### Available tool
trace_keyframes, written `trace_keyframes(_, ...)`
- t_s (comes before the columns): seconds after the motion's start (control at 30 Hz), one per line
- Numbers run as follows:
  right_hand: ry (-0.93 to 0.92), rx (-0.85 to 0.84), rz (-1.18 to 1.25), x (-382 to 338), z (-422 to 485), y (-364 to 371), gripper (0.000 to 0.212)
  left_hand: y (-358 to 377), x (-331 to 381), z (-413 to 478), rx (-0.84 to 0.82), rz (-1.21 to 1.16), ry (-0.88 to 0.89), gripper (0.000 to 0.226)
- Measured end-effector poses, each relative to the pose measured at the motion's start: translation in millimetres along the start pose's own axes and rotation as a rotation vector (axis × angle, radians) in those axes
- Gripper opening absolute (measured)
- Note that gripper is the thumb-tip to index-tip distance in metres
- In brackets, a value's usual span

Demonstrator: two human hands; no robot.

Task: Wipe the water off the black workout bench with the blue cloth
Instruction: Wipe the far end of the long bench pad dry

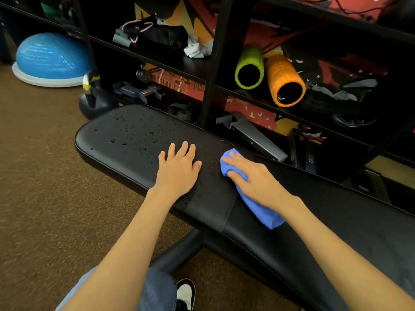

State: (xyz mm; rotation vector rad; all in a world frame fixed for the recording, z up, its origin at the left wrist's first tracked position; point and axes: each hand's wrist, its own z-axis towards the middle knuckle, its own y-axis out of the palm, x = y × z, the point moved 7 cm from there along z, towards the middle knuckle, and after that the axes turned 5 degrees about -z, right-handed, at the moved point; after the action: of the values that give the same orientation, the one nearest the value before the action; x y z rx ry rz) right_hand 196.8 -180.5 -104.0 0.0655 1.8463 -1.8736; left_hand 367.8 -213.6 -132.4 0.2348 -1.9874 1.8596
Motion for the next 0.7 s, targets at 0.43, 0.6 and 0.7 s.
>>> trace_keyframes(0.43, 0.162, -0.001, -0.012, -8, 67, 10, 0.04, 2, 1, 2, -0.011, -0.001, 0.0, 0.058)
trace_keyframes(0.6, 0.065, -0.073, -0.005, 1, 21, 9, 0.042, 2, -3, 2, -0.025, -0.021, 0.019, 0.058)
trace_keyframes(0.7, 0.08, -0.01, 0.006, 18, 12, -6, 0.039, 2, -4, 2, -0.046, -0.039, 0.034, 0.058)
